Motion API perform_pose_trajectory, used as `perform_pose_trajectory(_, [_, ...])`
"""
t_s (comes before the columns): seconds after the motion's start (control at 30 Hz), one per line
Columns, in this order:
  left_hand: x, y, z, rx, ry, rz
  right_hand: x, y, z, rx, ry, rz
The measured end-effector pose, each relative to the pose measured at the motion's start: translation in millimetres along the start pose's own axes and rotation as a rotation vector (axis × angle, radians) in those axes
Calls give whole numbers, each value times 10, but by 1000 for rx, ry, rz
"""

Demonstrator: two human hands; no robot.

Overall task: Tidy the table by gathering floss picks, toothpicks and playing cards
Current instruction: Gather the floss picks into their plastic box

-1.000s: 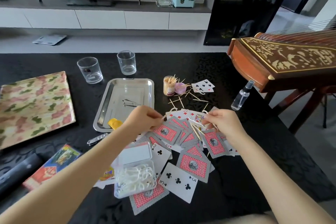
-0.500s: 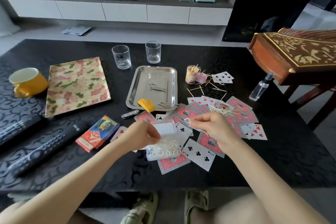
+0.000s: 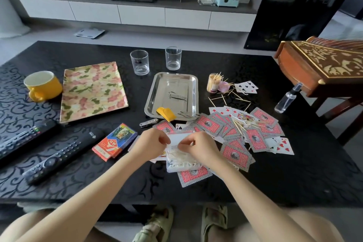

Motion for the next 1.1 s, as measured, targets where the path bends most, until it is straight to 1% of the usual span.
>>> perform_pose_trajectory(0.1, [-49, 37, -30, -21, -56, -3, 153, 58, -8, -45, -112, 22])
perform_pose_trajectory(0.17, [-52, 62, -18, -15, -73, -9, 120, 59, 1, -77, -139, 107])
perform_pose_trajectory(0.27, [-52, 128, 27, 25, -53, -2, -148, 48, 150, -65, -64, 272])
perform_pose_trajectory(0.33, [-49, 194, 74, 50, -57, -4, -375, 72, 417, 51, -81, 384])
perform_pose_trajectory(0.4, [-40, 277, 141, 74, -62, 8, -595, 120, 766, 222, -142, 492])
perform_pose_trajectory(0.47, [-31, 340, 190, 103, -75, 33, -755, 189, 1064, 357, -207, 558])
perform_pose_trajectory(0.5, [-9, 386, 225, 113, -80, 42, -822, 237, 1197, 404, -240, 571])
perform_pose_trajectory(0.57, [22, 453, 248, 127, -82, 59, -890, 361, 1371, 454, -279, 544])
perform_pose_trajectory(0.67, [101, 565, 278, 148, -43, 60, -931, 581, 1511, 499, -311, 393])
perform_pose_trajectory(0.73, [150, 616, 294, 149, 11, 37, -949, 719, 1513, 491, -328, 280])
perform_pose_trajectory(0.83, [210, 658, 293, 190, 153, 15, -981, 848, 1484, 468, -433, 200])
perform_pose_trajectory(0.9, [240, 683, 291, 226, 221, 0, -1016, 876, 1487, 450, -473, 211])
perform_pose_trajectory(0.97, [265, 687, 287, 253, 277, -20, -1075, 839, 1447, 380, -459, 305])
perform_pose_trajectory(1.03, [287, 672, 270, 273, 332, -30, -1142, 747, 1387, 286, -332, 428])
perform_pose_trajectory(1.1, [304, 643, 242, 289, 361, -34, -1175, 619, 1308, 232, -177, 472])
Point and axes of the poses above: each hand's wrist, its own y-axis towards the middle knuckle, its own x-axis out of the palm, z = x × y, the point moved 4 cm from there along y, towards the middle knuckle, and after that the axes turned 8 degrees about -y, right-handed, at the moved point
